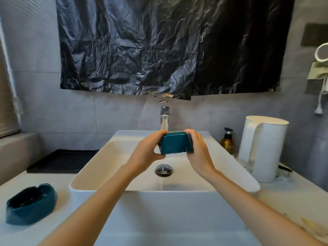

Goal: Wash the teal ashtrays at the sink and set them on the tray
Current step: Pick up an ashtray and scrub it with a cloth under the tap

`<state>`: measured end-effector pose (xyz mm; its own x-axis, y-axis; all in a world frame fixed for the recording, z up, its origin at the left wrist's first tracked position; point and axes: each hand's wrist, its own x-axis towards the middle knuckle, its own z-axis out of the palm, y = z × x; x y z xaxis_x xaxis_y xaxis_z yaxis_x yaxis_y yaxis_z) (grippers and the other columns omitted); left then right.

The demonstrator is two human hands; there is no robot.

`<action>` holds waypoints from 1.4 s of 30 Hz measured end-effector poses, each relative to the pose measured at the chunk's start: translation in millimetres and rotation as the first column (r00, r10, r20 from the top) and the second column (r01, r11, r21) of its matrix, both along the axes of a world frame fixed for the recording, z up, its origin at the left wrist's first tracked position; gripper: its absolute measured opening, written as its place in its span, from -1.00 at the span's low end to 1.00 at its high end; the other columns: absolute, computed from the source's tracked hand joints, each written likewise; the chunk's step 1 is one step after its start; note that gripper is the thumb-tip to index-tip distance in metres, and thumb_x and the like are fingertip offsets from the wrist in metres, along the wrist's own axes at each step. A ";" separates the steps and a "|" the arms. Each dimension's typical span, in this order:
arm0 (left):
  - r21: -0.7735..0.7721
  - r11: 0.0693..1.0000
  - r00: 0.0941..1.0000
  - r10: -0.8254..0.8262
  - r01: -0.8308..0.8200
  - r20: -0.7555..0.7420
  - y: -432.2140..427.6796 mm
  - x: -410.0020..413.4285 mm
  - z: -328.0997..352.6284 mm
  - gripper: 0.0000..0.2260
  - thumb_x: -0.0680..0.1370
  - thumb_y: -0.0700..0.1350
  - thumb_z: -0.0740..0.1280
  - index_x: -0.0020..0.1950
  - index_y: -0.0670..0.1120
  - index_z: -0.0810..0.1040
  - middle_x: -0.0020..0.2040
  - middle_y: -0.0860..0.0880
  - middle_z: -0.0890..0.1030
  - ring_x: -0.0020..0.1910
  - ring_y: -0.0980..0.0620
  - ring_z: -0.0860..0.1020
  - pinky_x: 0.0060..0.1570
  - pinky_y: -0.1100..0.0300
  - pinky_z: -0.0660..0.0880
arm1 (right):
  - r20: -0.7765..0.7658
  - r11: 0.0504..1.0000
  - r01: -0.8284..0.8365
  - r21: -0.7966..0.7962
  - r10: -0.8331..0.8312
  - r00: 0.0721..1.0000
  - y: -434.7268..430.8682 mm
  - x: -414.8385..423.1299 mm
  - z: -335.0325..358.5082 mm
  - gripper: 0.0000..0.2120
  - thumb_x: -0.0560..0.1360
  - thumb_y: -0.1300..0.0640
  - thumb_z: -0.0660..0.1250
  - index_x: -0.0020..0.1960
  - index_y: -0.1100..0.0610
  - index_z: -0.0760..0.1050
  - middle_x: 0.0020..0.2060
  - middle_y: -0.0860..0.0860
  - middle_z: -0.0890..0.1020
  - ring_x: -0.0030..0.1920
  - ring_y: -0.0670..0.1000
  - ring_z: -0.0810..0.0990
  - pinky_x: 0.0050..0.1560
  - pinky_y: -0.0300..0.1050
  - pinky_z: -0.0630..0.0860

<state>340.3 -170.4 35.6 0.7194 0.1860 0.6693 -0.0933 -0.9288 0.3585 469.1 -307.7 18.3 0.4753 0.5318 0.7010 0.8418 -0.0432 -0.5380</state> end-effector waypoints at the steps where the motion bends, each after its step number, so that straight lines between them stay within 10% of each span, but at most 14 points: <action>1: 0.043 0.999 1.000 0.013 -0.014 0.026 -0.9 1.9 -0.9 -0.47 0.40 -0.25 0.49 0.30 -0.01 0.40 0.20 0.01 0.56 0.04 0.18 0.47 0.01 0.56 0.36 | 0.018 0.999 0.011 0.030 -0.012 1.000 0.7 1.7 -0.6 -0.51 0.48 0.37 0.34 0.30 0.03 0.30 0.20 0.06 0.45 0.09 -0.12 0.44 0.08 -0.34 0.52; 7: 0.109 0.993 0.995 0.032 -0.043 0.099 -1.0 6.5 -10.0 -0.43 0.38 -0.24 0.51 0.33 -0.06 0.40 0.23 -0.04 0.55 0.12 0.01 0.54 0.08 0.35 0.42 | 0.093 0.999 0.041 0.005 -0.041 0.995 -0.3 3.6 -5.2 -0.46 0.45 0.39 0.36 0.33 0.10 0.27 0.25 0.11 0.37 0.12 -0.05 0.45 0.05 -0.27 0.54; 15: -0.202 0.973 0.993 -0.106 0.113 0.044 -4.0 12.1 -15.5 -0.47 0.39 -0.26 0.50 0.27 0.04 0.41 0.12 0.04 0.57 0.01 0.08 0.55 0.03 0.37 0.52 | -0.125 1.000 0.013 0.004 -0.012 0.992 0.2 5.3 -4.6 -0.65 0.54 0.32 0.24 0.25 0.01 0.34 0.11 0.00 0.52 0.08 -0.03 0.51 0.01 -0.12 0.59; 25: -0.815 0.579 0.990 -0.117 0.005 -0.077 -27.6 11.6 -9.6 -0.69 0.53 -0.19 0.35 0.26 -0.07 0.41 0.17 -0.17 0.54 -0.01 -0.11 0.62 -0.22 0.15 0.64 | -0.345 0.988 -0.005 -0.154 -0.049 0.937 -20.4 -1.4 17.7 -0.67 0.63 0.05 0.14 0.38 0.03 0.32 0.32 0.04 0.45 -0.06 0.04 0.60 -0.27 -0.14 0.64; 33: -0.904 0.417 0.992 -0.047 -0.090 -0.121 -60.4 23.5 -10.7 -0.66 0.56 -0.07 0.32 0.30 -0.05 0.36 0.18 -0.14 0.48 -0.04 -0.09 0.57 -0.22 0.10 0.61 | -0.243 0.978 0.208 -0.019 -0.206 0.948 -122.0 -10.1 31.6 -0.81 0.59 0.09 0.21 0.20 -0.02 0.45 0.05 -0.09 0.54 -0.08 -0.07 0.54 -0.09 -0.20 0.49; 38: -0.908 0.403 0.987 -0.054 -0.115 -0.149 -73.1 34.5 -15.7 -0.59 0.55 -0.04 0.34 0.36 -0.08 0.35 0.07 -0.16 0.52 -0.23 -0.05 0.60 -0.08 0.00 0.60 | -0.211 0.848 0.497 -0.187 -0.529 0.822 -205.1 3.2 1.8 -0.90 0.57 0.09 0.22 0.07 0.01 0.46 0.02 -0.02 0.53 0.03 0.01 0.51 -0.08 -0.12 0.42; 42: -0.892 0.429 0.981 -0.055 -0.143 -0.184 -72.0 34.2 -18.5 -0.59 0.55 -0.05 0.33 0.36 -0.10 0.37 0.19 -0.23 0.52 -0.11 -0.13 0.61 -0.23 0.08 0.59 | -0.003 0.461 0.453 -0.763 -0.704 0.711 -255.2 20.0 -39.6 -0.69 0.50 -0.05 0.24 0.24 -0.09 0.38 0.23 0.03 0.42 0.30 0.16 0.33 0.21 0.03 0.35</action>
